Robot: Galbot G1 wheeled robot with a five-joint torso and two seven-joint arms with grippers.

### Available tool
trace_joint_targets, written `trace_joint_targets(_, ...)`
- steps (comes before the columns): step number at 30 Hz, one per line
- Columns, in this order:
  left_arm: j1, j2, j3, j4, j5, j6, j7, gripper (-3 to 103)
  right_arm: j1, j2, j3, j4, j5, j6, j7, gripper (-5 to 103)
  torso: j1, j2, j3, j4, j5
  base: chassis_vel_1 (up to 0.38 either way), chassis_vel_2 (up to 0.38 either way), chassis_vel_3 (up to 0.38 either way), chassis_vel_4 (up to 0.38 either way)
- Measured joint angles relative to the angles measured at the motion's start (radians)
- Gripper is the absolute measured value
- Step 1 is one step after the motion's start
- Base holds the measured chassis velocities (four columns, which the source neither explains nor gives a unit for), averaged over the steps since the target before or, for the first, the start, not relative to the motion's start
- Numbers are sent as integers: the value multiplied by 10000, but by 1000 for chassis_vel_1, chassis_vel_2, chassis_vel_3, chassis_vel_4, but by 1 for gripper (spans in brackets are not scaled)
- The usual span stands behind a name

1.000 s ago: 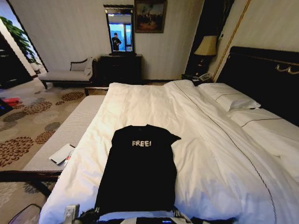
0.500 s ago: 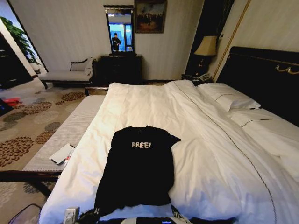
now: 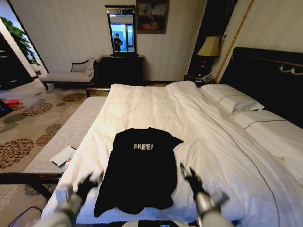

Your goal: Fold the clothes on the bed.

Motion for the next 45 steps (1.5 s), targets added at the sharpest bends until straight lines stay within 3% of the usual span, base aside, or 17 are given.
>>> trace_joint_targets(1,0,0,0,0,0,0,0,74,0,0,0,0,0,0,0,74,0,0,0,0,0,0,0,0,0)
trace_joint_targets(2,-226,-103,-309,-1,-244,-139,143,78,703,3,-43,-467,700,-198,-446,74,2,-1,1,-2,1,0,0,0,0)
trace_joint_targets(3,-331,-195,-610,-1,-356,-315,251,84,1350,5,-147,-956,1274,-349,-778,85,2,-1,1,-2,1,0,0,0,0)
trace_joint_targets(5,-419,-270,-919,-3,-563,-439,294,89,1937,25,-292,-1476,1638,-423,-999,85,2,0,1,0,3,0,0,0,0)
trace_joint_targets(6,-540,-315,-1184,-15,-795,-501,292,94,2357,50,-408,-1911,1849,-453,-1183,95,0,0,0,0,3,0,0,0,0)
trace_joint_targets(7,-540,-315,-1184,-15,-795,-501,292,94,2357,50,-408,-1911,1849,-453,-1183,95,0,0,0,0,3,0,0,0,0)
trace_joint_targets(9,-1028,-376,-1887,-42,-1807,-534,167,100,3119,140,-693,-2880,2230,-483,-1495,100,-3,0,-3,-3,0,0,0,0,0)
trace_joint_targets(10,-1381,-378,-2184,-42,-2340,-519,41,100,3384,196,-805,-3263,2396,-501,-1512,100,-4,0,-2,-4,1,0,0,0,0)
trace_joint_targets(21,-3335,92,-3799,-28,-4427,-402,-234,100,4027,523,-1105,-4698,2685,-750,-909,100,-5,2,-3,-8,0,0,0,0,0)
trace_joint_targets(35,-3075,-166,-3742,-11,-4287,-228,-426,100,4021,949,-1257,-5810,2846,-901,-1147,103,-5,2,-4,-4,0,0,0,0,0)
trace_joint_targets(37,-2965,-188,-3837,-9,-4245,-225,-428,100,4055,991,-1260,-6030,2818,-870,-1358,94,-5,2,-4,-5,1,0,0,0,0)
trace_joint_targets(39,-2918,-194,-3889,-8,-4238,-225,-431,100,4071,1001,-1260,-6114,2797,-850,-1446,94,-5,2,-4,-6,1,0,0,0,0)
trace_joint_targets(40,-2857,-201,-3956,-8,-4233,-225,-436,100,4092,1004,-1260,-6211,2778,-806,-1545,84,-5,2,-3,-5,1,0,0,0,0)
trace_joint_targets(43,-2765,-217,-4052,-6,-4228,-225,-451,100,4126,996,-1259,-6343,2771,-740,-1688,84,-5,2,-4,-5,1,0,0,0,0)
trace_joint_targets(44,-2725,-233,-4086,-6,-4226,-224,-458,100,4143,984,-1254,-6408,2770,-703,-1762,73,-5,3,-4,-5,1,0,0,0,0)
trace_joint_targets(45,-2696,-250,-4101,-6,-4216,-225,-460,100,4154,976,-1250,-6443,2770,-686,-1807,73,-5,2,-4,-5,1,0,0,0,0)
